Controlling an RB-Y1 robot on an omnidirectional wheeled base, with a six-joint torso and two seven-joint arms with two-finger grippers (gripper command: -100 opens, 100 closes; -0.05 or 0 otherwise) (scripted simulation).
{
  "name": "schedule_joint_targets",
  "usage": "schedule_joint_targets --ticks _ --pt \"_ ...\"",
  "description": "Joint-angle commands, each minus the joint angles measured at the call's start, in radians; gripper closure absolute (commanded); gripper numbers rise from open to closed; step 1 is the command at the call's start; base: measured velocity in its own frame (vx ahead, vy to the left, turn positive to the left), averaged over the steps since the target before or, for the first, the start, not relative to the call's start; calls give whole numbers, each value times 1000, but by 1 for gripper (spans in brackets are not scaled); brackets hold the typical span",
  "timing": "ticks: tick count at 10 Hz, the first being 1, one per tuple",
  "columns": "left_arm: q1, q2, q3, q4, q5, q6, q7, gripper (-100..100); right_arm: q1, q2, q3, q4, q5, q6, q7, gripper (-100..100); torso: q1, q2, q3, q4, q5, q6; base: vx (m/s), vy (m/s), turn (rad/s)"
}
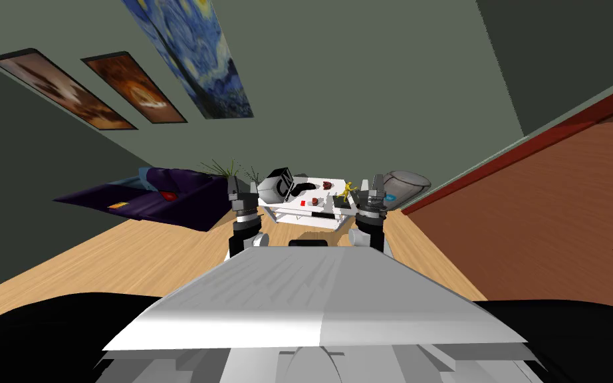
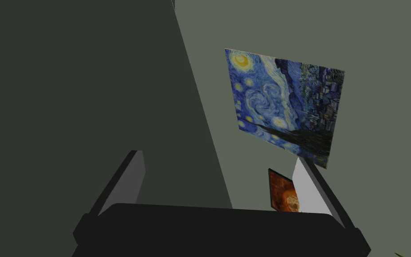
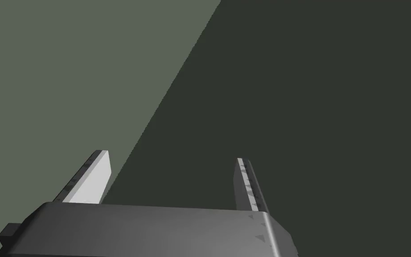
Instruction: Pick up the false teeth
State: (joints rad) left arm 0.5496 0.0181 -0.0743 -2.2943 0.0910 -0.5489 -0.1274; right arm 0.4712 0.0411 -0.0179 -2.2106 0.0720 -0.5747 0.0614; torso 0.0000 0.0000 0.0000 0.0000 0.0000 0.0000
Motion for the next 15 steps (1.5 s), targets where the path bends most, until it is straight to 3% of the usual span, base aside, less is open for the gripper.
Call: schedule_joint_targets --ticks 1,7,8,9,11,14,15 --pt "0 0 0 0 0 0 0 0 -4 -45 4 9 13 11 15 -100 0 0 0 0 0 0 1 -7 56" --pt "0 0 0 0 0 0 0 0 -41 -196 43 105 147 124 159 -100 -4 -1 0 0 -1 0 3 -42 154" --pt "0 0 0 0 0 0 0 0 -51 -209 52 129 180 151 189 -100 -5 -1 -1 0 -1 0 3 -64 211" --pt "0 0 0 0 0 0 0 0 -51 -209 52 129 180 151 203 -100 -5 -1 -1 0 -1 0 0 -44 62" --pt "0 0 0 0 0 0 0 0 -72 -227 73 181 248 211 268 -100 -3 -1 0 0 -1 0 0 -43 212" --pt "0 0 0 0 0 0 0 0 -84 -233 84 209 290 242 329 -100 -3 -1 -1 0 -1 0 1 -45 101" --pt "0 0 0 0 0 0 0 0 -96 -237 95 239 330 275 368 -100 -3 -1 0 0 -1 0 -9 -43 186"
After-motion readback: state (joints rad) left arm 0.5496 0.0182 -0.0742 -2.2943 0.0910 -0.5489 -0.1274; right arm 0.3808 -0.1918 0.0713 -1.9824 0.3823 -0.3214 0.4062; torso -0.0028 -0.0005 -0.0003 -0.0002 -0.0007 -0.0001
